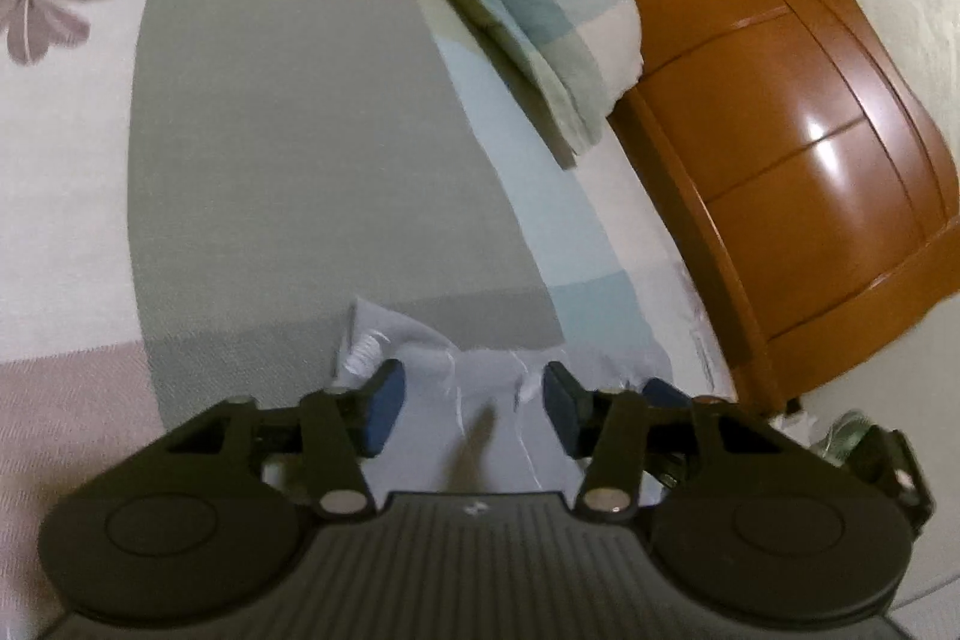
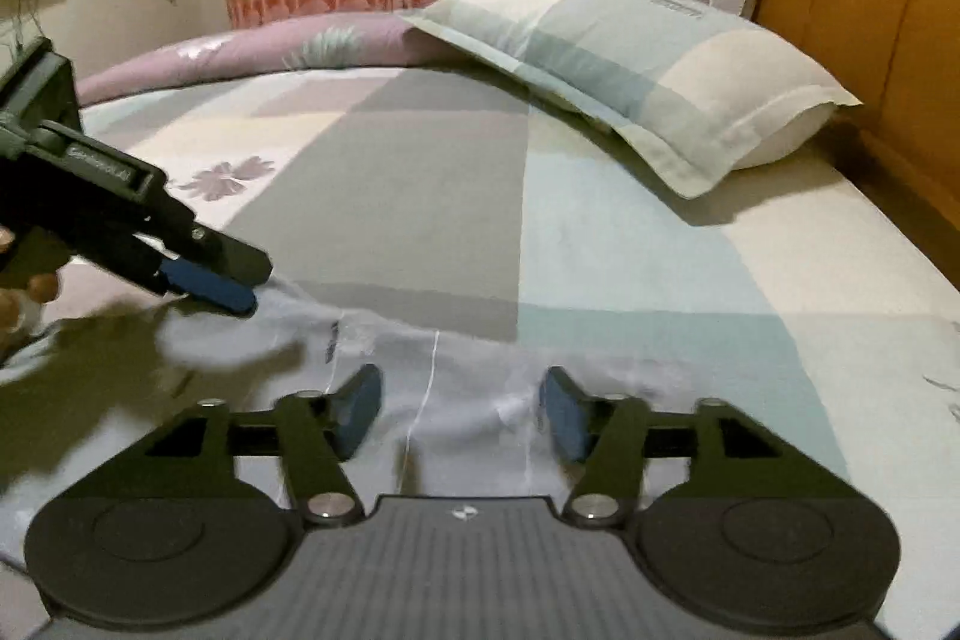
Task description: Fold clothes
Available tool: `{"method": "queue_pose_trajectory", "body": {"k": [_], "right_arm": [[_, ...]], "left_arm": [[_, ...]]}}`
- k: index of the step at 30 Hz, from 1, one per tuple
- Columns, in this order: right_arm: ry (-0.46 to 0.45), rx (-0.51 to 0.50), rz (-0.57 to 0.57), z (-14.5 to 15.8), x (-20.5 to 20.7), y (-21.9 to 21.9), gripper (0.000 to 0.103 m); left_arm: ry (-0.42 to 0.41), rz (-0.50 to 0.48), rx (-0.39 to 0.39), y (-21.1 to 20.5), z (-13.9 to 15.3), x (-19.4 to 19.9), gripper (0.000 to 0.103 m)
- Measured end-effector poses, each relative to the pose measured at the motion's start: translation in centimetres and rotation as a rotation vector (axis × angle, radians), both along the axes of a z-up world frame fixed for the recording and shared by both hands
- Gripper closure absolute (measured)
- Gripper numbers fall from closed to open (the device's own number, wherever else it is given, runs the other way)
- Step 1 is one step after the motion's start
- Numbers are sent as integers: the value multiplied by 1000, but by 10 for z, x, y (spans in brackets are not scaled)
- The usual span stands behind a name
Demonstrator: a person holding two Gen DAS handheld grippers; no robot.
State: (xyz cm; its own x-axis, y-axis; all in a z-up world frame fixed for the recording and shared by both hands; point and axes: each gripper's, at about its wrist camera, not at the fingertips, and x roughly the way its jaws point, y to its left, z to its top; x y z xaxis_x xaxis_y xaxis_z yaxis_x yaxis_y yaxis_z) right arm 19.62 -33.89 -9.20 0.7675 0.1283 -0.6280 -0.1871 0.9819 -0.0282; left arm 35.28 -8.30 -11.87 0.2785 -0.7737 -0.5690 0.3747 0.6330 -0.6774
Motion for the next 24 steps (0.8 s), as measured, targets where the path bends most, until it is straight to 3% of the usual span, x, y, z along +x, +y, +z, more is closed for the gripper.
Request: {"method": "queue_pose_trajectory", "body": {"k": [3,7,9,12,18,24], "right_arm": [[48,-57,-22,-7,-16,-9,33],[66,-41,-94,-5,-29,-20,33],[37,-41,-69,7,-39,-10,32],[29,-34,23,15,-50,14,28],[123,-89,93,-11,-56,52,28],[188,-38,-1,-12,-71,23,21]], "left_arm": [[-120,-45,126,-3,21,-30,47],[-290,-112,313,-6,44,-79,44],[-369,-137,409,-6,49,-103,36],[-456,-155,514,-8,46,-136,35],[-387,-64,586,-4,13,-178,35],[-397,-46,658,-1,13,-212,30]]}}
